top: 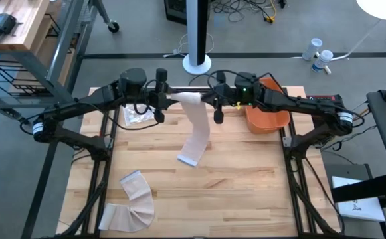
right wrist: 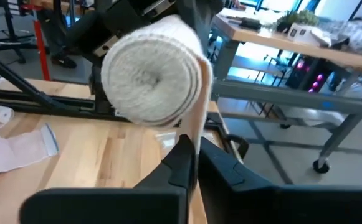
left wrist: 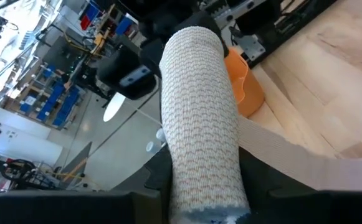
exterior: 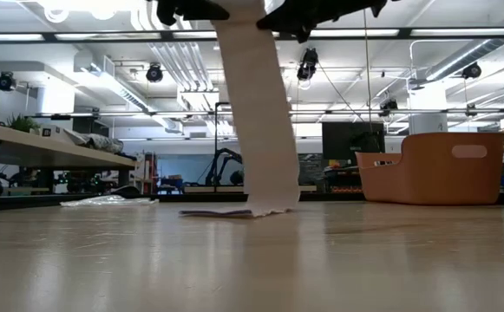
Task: Roll bandage
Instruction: Roll the center brown bandage
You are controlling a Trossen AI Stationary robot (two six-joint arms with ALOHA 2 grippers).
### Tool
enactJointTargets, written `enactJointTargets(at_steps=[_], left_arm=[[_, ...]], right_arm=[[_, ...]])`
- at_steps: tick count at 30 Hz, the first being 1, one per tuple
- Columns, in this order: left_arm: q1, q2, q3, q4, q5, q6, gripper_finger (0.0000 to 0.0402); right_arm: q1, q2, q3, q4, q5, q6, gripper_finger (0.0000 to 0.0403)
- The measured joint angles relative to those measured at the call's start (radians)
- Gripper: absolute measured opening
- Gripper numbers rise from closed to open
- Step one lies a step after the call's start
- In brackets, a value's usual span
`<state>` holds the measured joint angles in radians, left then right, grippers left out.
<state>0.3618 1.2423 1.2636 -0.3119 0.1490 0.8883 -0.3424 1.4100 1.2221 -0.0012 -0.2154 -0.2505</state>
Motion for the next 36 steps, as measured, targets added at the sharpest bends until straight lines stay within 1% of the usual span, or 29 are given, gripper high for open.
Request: enactJointTargets(at_steps=[3, 6, 12, 15, 18, 22, 24, 27, 32, 36], left_arm=[[0.0, 0.0, -0.003, 0.005, 0.0, 0.0, 0.0108], [0.0, 0.0, -0.003, 0.005, -0.001, 0.013, 0.0108], [0.0, 0.0, -0.003, 0.0, -0.009, 0.088, 0.0098], [0.0, -0.002, -0.003, -0.004, -0.01, 0.119, 0.0105], [0.0, -0.002, -0.002, -0.002, -0.01, 0.166, 0.0111], [0.0, -0.002, -0.002, 0.018, -0.01, 0.176, 0.0102], [0.0, -0.003, -0.002, 0.032, -0.01, 0.173, 0.0097], [0.0, -0.002, -0.002, 0.036, -0.01, 0.169, 0.0098], [0.0, 0.0, -0.003, 0.039, -0.01, 0.169, 0.0109], [0.0, 0.0, -0.006, 0.044, -0.01, 0.169, 0.0105]], right_arm=[[0.0, 0.007, 0.0, -0.017, -0.016, 0.025, 0.0042], [0.0, 0.006, 0.0, -0.007, -0.058, 0.073, 0.0081], [0.0, -0.003, 0.0, 0.023, -0.091, 0.224, 0.0188], [0.0, -0.003, 0.0, 0.027, -0.102, 0.266, 0.0244], [0.003, -0.003, -0.001, 0.074, -0.107, 0.325, 0.0298], [0.015, -0.002, -0.001, 0.14, -0.158, 0.39, 0.0351], [0.023, -0.002, -0.001, 0.162, -0.161, 0.421, 0.0366], [0.022, 0.007, -0.001, 0.212, -0.154, 0.502, 0.0377], [0.021, 0.048, -0.001, 0.324, -0.111, 0.7, 0.038], [0.019, 0.091, -0.001, 0.322, -0.095, 0.805, 0.038]])
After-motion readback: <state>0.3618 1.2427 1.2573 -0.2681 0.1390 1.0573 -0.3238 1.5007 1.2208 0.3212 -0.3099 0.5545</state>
